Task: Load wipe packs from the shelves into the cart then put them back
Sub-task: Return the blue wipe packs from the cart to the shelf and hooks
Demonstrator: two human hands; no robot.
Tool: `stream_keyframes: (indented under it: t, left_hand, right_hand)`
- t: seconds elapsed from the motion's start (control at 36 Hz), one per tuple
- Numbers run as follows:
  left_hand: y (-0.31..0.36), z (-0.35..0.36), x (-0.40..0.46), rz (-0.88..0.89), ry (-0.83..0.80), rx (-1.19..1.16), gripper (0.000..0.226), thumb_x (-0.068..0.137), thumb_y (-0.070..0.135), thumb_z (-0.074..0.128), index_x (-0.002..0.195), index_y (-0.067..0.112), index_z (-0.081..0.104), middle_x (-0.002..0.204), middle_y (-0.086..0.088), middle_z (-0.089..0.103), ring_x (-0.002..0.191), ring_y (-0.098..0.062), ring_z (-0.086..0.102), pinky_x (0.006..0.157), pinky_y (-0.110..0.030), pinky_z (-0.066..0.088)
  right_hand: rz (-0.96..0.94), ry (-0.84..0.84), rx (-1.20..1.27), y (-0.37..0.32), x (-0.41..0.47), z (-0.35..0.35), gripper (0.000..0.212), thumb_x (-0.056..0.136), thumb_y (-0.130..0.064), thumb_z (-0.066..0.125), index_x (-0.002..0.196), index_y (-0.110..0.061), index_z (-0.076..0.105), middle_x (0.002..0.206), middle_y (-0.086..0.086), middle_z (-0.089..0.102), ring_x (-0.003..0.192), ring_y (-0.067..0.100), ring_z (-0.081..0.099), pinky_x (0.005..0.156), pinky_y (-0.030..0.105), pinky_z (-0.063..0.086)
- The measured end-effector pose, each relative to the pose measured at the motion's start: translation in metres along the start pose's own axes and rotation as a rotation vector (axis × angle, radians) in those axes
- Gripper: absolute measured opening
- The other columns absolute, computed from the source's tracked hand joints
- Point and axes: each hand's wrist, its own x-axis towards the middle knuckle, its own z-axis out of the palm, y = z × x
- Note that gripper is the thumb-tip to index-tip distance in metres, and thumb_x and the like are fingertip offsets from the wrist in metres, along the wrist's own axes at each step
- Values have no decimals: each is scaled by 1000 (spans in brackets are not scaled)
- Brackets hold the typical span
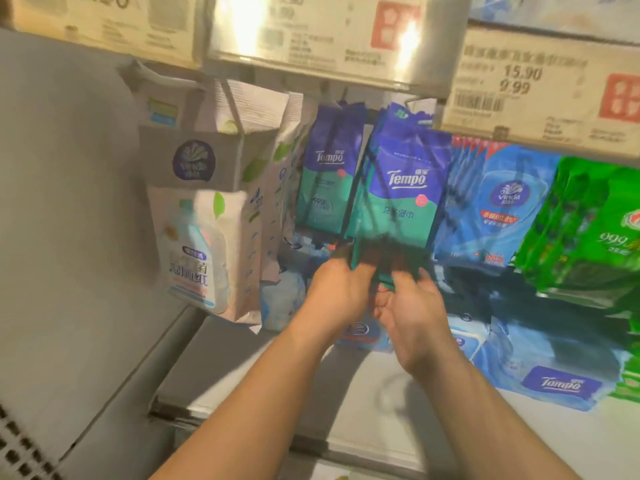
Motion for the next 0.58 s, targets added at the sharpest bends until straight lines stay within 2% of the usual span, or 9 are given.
stream_keyframes:
  t: [0.06,0.11,0.19,0.28,0.33,0.42,0.5,0.58]
  left_hand:
    - [1,2,7,-79,-54,53,38,108,25,39,134,7,60,130,-19,62,115,-35,59,78,-32,40]
    - [3,3,13,-127,-30,18,41,109,30,37,141,11,53,139,-18,56,123,-35,55,86,-32,42]
    - [9,1,20,-132,-21,-59,48,105,51,42,135,16,55,137,-16,60,124,-35,57,103,-38,45]
    - [6,3,24,-138,-35,-121,53,98,62,46,130,21,58,131,-12,65,117,-31,63,102,-40,49]
    - [4,3,24,-159,-30,-145,64,88,72,46,129,24,60,128,-8,68,113,-29,65,101,-39,50]
    - [-1,1,24,-175,-14,-171,82,68,81,43,127,27,62,121,-3,72,108,-25,67,99,-39,52]
    - [-6,-1,19,-165,-13,-150,81,69,78,46,128,25,62,115,-1,73,107,-26,68,98,-40,53]
    - [-8,-2,12,-132,-4,-115,68,78,69,46,125,22,62,115,-1,73,108,-27,66,97,-40,52]
  right_hand:
    - [-10,24,24,-1,4,4,19,104,-36,54,113,-19,57,78,8,73,66,29,60,70,47,47]
    - [-9,67,30,-3,8,8,27,105,-33,53,120,-10,56,77,8,74,63,30,60,71,50,47]
    - [21,107,5,-8,12,15,39,105,-31,53,128,0,53,96,23,76,77,38,64,75,57,48]
    - [56,141,-25,-13,12,19,42,105,-32,53,130,2,53,104,28,73,78,38,69,84,67,51]
    - [67,160,-26,-13,11,21,41,105,-31,53,130,2,52,105,29,72,80,38,68,83,64,51]
    - [72,182,-18,-12,7,19,43,104,-30,55,129,4,50,108,37,67,80,38,61,74,52,47]
    - [84,153,19,-12,-2,15,52,103,-33,56,131,10,50,113,45,60,84,40,57,67,41,44]
    - [137,157,25,-11,-7,6,48,102,-36,56,123,7,58,111,37,64,81,36,63,62,34,51]
